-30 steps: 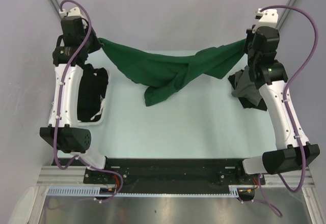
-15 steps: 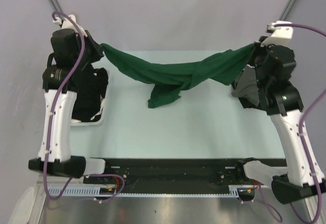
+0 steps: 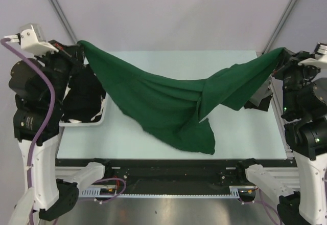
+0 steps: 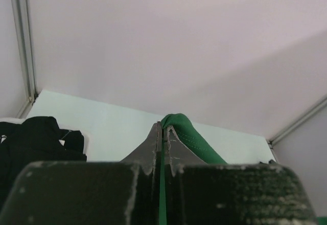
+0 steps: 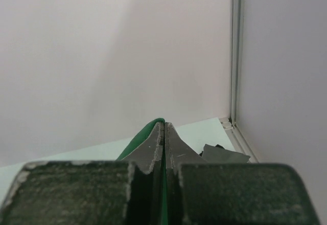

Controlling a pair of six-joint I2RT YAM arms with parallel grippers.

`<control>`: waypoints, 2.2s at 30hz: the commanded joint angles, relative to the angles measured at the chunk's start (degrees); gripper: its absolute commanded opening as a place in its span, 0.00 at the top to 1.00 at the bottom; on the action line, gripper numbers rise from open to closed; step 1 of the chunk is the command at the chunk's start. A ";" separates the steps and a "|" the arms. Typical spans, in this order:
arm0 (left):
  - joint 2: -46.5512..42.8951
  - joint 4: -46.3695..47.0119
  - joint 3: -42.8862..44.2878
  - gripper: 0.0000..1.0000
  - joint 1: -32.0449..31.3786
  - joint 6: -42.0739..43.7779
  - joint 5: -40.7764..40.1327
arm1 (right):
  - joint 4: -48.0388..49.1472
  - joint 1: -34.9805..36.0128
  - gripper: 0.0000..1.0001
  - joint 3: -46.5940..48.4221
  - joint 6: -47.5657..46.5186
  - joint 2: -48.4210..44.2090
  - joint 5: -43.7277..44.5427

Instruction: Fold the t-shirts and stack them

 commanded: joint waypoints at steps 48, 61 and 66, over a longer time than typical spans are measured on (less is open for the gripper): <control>38.87 8.12 -2.37 0.60 -4.06 2.39 4.84 | 20.66 -4.85 0.54 -10.89 -6.40 36.22 -1.78; 28.05 10.67 -21.63 0.61 -22.77 -5.52 6.42 | 10.91 -3.62 0.54 -10.80 0.01 33.94 -5.30; 31.55 9.71 -21.72 0.62 -31.65 -5.79 8.79 | 7.74 -3.71 0.54 -10.98 0.81 33.76 -4.69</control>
